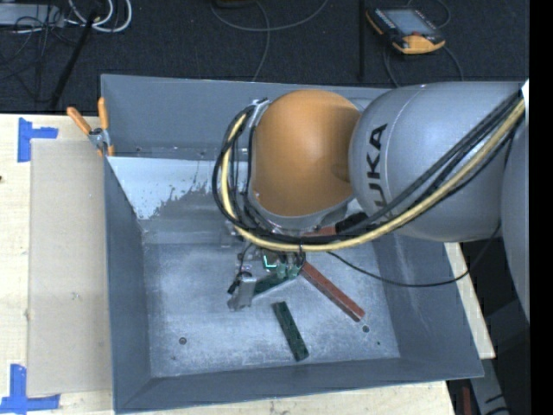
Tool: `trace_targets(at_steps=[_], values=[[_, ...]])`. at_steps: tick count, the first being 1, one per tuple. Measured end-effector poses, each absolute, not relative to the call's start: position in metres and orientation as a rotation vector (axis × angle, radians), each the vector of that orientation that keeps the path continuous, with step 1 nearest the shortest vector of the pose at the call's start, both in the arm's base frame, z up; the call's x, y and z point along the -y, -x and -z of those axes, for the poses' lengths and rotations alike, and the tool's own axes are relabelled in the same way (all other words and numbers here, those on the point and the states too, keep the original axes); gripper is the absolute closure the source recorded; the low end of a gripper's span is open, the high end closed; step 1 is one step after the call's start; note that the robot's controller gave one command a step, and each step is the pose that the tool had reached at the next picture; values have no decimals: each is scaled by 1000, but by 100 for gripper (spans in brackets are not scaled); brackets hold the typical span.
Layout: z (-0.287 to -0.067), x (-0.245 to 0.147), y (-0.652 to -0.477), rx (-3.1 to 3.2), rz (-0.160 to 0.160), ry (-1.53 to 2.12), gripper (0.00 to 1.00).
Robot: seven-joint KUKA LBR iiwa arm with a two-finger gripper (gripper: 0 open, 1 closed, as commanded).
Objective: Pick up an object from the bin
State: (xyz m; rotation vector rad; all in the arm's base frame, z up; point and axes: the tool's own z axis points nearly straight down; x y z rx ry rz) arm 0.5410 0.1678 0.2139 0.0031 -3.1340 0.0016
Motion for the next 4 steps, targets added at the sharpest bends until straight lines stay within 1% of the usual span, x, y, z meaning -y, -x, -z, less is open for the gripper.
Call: trace_targets(at_steps=[1, 2, 3, 4], values=[[-146, -88, -563, 3126, -7, 219, 0], [-69, -41, -553, 3131, 0, -146, 0], [-73, -42, -557, 3146, 3, -142, 100], [-222, -38, -559, 3131, -1, -355, 100]])
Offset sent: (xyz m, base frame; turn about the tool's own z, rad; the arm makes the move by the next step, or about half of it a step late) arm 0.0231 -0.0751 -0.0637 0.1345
